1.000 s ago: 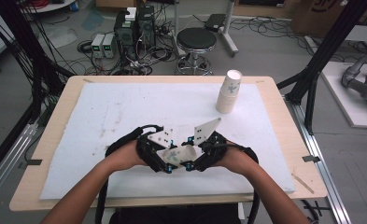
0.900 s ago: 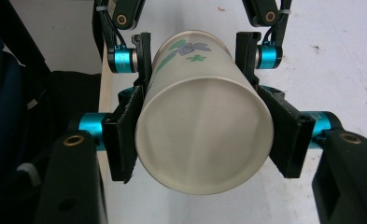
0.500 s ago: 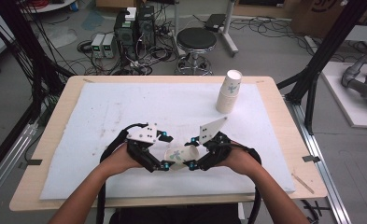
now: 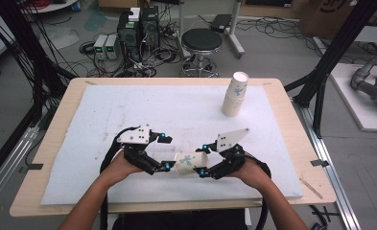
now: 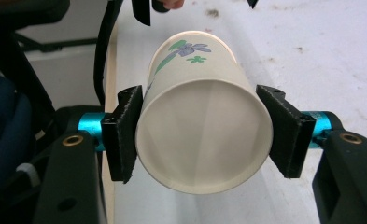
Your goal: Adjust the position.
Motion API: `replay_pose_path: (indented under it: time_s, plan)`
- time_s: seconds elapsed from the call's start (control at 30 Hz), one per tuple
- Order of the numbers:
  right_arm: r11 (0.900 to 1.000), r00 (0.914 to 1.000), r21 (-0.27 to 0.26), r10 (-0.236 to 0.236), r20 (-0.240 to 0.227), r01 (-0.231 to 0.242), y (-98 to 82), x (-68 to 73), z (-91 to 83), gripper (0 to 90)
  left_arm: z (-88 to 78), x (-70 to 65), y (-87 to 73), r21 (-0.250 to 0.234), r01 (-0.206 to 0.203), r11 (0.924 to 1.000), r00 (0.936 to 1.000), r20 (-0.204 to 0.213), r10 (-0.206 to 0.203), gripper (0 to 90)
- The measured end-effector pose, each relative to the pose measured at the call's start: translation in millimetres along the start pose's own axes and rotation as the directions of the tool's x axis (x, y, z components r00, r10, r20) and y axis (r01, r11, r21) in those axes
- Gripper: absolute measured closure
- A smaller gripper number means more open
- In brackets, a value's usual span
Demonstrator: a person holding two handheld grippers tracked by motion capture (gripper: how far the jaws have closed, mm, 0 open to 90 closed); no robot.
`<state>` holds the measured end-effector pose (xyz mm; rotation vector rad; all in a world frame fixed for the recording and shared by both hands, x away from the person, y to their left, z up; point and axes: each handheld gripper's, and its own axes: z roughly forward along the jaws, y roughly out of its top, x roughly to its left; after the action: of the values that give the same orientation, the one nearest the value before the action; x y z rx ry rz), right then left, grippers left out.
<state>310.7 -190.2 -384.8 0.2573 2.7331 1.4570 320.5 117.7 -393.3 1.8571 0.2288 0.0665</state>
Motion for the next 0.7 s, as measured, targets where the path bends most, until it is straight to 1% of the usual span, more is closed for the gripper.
replay_pose_path:
  time_s: [0.03, 0.07, 0.1, 0.2, 0.27, 0.33, 0.43, 0.53, 0.6, 0.7]
  plan:
    - [1.0, 1.0, -0.014, 0.006, 0.002, -0.006, -2.1, 0.4, -1.0, 36.3, -0.2, -0.1, -0.3, -0.007, 0.002, 1.0, 1.0, -0.002, -0.002, 16.4]
    - [1.0, 0.9999, -0.028, 0.013, 0.005, -0.013, -4.1, 0.5, -2.1, 36.3, -0.4, -1.2, -2.2, -0.038, 0.0, 0.9993, 0.9999, -0.013, -0.001, 16.5]
    - [0.999, 0.9998, -0.046, 0.019, 0.006, -0.018, -6.4, 0.9, -3.0, 36.3, -0.8, -2.0, -4.0, -0.057, 0.007, 0.9983, 0.9998, -0.017, -0.008, 16.5]
    - [0.997, 0.9996, -0.068, 0.027, 0.004, -0.026, -10.8, 2.3, -4.2, 36.3, -0.7, -2.7, -13.1, -0.077, 0.018, 0.9969, 0.9991, -0.036, -0.021, 16.5]
    - [0.996, 0.9996, -0.081, 0.028, 0.004, -0.028, -13.4, 2.9, -4.4, 36.3, -0.7, -3.4, -19.6, -0.095, 0.033, 0.9949, 0.9988, -0.032, -0.036, 16.5]
    - [0.996, 0.9996, -0.087, 0.03, 0.001, -0.03, -15.6, 3.7, -4.6, 36.3, 0.4, -4.6, -23.7, -0.102, 0.037, 0.9941, 0.9988, -0.028, -0.04, 16.4]
    - [0.994, 0.9995, -0.102, 0.031, -0.005, -0.032, -17.5, 4.2, -3.8, 36.4, 4.6, -7.0, -28.1, -0.099, 0.044, 0.9941, 0.9989, -0.014, -0.045, 16.4]
    - [0.993, 0.9993, -0.115, 0.034, -0.012, -0.036, -17.9, 5.0, -2.8, 36.4, 8.9, -9.1, -29.7, -0.093, 0.041, 0.9948, 0.9992, 0.003, -0.041, 16.4]
    - [0.993, 0.9995, -0.115, 0.03, -0.012, -0.031, -18.1, 4.9, -2.4, 36.4, 12.3, -10.5, -30.0, -0.087, 0.035, 0.9956, 0.9993, 0.02, -0.033, 16.4]
    - [0.992, 0.9993, -0.12, 0.032, -0.017, -0.034, -18.1, 4.8, -2.4, 36.4, 15.3, -11.8, -30.0, -0.086, 0.029, 0.9959, 0.9991, 0.034, -0.026, 16.4]
